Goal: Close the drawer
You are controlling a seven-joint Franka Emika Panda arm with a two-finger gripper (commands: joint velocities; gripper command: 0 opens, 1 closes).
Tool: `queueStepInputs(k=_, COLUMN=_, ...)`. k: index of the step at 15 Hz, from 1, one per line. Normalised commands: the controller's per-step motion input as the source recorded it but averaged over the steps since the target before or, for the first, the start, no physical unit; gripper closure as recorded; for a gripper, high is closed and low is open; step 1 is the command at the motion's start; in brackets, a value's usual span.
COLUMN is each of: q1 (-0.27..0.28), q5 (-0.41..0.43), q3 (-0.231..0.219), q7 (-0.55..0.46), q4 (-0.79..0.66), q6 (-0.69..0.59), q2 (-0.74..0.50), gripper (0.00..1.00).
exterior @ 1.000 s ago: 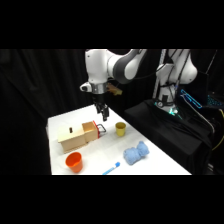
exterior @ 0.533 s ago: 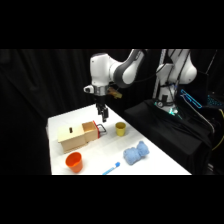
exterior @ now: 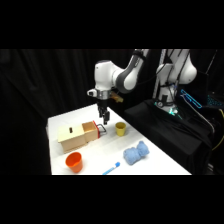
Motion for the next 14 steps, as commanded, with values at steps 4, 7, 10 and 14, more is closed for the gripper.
queueStepInputs(k=4, q1=-0.040, q5=-0.009, q3=-0.017, q7=-0.04, q4=-0.09, q6=0.43, q2=0.12, gripper=0.00)
queueStepInputs(k=7, q1=-0.035, q5=-0.041, q3=-0.019, q7=0.01, q4=-0.10, q6=0.39, q2=0.09, gripper=0.00)
queueStepInputs(k=10, q1=-0.038, q5=-0.016, q3=0.016, q7=0.01, q4=-0.08, q6=0.37, q2=0.10, gripper=0.00)
queueStepInputs(k=14, q1=-0.081, q5=0.037, q3=0.095, q7=0.01, q4=0.02, q6=0.35, q2=0.19, gripper=0.00)
